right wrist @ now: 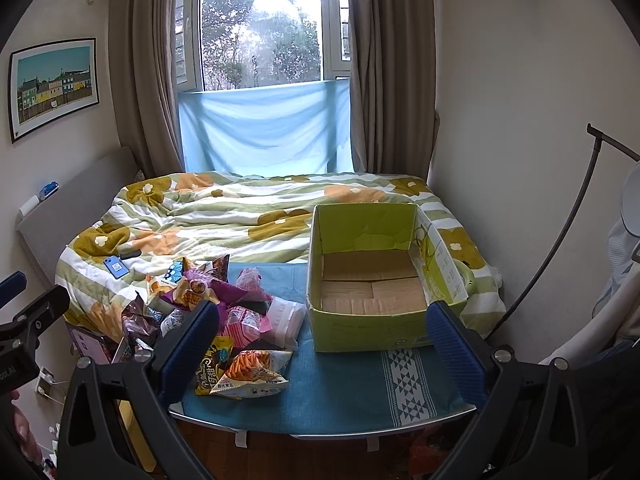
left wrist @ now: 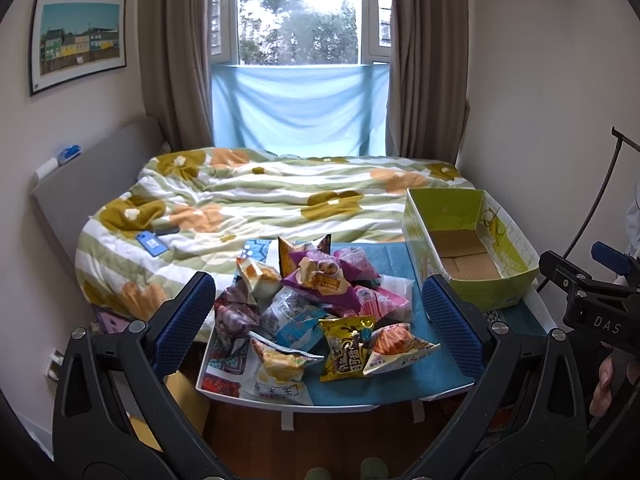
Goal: Organize snacks
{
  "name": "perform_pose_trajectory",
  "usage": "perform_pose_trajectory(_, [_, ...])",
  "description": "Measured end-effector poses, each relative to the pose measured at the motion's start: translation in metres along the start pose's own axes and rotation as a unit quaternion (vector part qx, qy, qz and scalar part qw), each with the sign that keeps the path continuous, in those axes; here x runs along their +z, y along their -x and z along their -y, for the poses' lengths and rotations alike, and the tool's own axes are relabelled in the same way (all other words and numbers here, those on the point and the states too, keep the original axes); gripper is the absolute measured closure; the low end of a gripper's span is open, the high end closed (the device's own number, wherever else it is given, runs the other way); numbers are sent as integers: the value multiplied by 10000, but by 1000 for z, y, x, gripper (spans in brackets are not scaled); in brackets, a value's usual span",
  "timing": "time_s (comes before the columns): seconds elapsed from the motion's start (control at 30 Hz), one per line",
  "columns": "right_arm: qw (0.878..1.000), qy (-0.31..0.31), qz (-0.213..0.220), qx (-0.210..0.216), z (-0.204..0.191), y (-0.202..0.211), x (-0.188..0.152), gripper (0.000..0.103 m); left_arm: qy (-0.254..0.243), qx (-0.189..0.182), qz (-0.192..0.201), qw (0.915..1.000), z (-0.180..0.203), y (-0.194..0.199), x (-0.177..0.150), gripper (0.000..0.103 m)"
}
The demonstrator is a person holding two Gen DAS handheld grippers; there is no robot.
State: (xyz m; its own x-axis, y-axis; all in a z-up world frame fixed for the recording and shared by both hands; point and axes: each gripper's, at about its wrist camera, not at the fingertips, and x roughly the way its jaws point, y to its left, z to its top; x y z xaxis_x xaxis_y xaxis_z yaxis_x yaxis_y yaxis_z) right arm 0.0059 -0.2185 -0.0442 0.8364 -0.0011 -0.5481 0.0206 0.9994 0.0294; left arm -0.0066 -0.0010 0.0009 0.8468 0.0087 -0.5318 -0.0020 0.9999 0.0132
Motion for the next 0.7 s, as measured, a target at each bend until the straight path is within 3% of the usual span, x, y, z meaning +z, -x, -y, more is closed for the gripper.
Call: perform_pose_trajectory(0.7, [10000, -4, -13, 27, -2, -6, 5, 0, 30, -71, -3, 10000, -1, -10, 8, 0])
